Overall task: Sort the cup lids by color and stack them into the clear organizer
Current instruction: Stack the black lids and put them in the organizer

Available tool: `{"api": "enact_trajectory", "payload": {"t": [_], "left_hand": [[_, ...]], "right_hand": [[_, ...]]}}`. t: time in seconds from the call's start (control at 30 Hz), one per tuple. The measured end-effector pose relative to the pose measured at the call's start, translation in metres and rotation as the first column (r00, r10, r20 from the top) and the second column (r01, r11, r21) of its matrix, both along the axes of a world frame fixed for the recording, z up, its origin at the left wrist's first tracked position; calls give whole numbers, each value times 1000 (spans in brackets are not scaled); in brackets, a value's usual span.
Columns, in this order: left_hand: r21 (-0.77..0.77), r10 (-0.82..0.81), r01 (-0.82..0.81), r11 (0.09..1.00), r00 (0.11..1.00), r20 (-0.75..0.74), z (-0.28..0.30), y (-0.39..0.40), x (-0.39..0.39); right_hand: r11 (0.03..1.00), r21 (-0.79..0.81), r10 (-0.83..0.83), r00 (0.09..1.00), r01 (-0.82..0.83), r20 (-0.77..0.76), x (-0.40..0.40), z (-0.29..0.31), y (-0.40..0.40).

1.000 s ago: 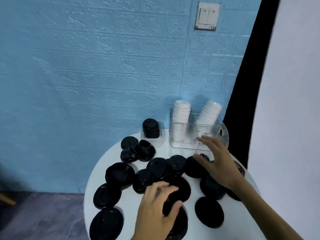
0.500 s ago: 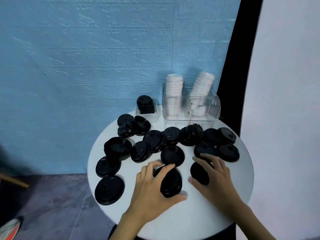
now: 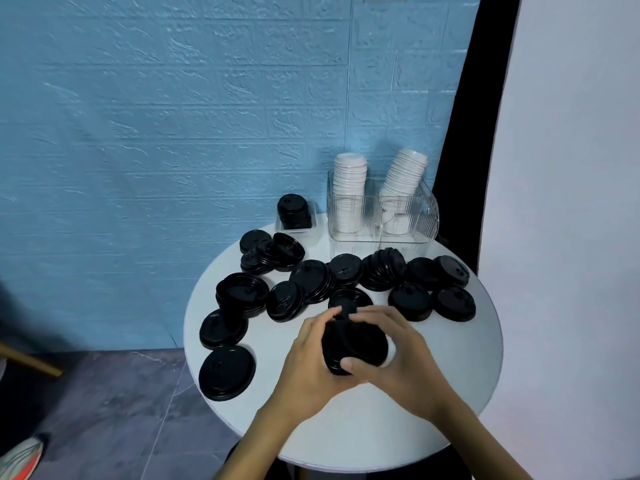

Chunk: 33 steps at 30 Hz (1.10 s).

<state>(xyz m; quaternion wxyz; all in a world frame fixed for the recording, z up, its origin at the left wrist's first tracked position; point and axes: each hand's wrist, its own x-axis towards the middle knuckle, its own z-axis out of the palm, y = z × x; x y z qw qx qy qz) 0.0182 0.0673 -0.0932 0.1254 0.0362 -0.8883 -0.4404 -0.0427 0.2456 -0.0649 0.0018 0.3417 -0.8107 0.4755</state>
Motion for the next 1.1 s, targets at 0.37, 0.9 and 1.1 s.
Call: {"api": "enact_trajectory", "payload": {"t": [0.37,0.9,1.1], "left_hand": [[-75,-29,32,997,999,45,3,-10,16],[-43,-1,3,999,999,44,-1,-11,15],[-64,-3,5,998,999,39,2,-9,15]], "right_hand": [[995,94,-20,997,13,78,2,-16,-12],[999,24,26,989,-29,147,1,-27,-21],[995,10,99,978,-102,183,-11,-19,-15]]}}
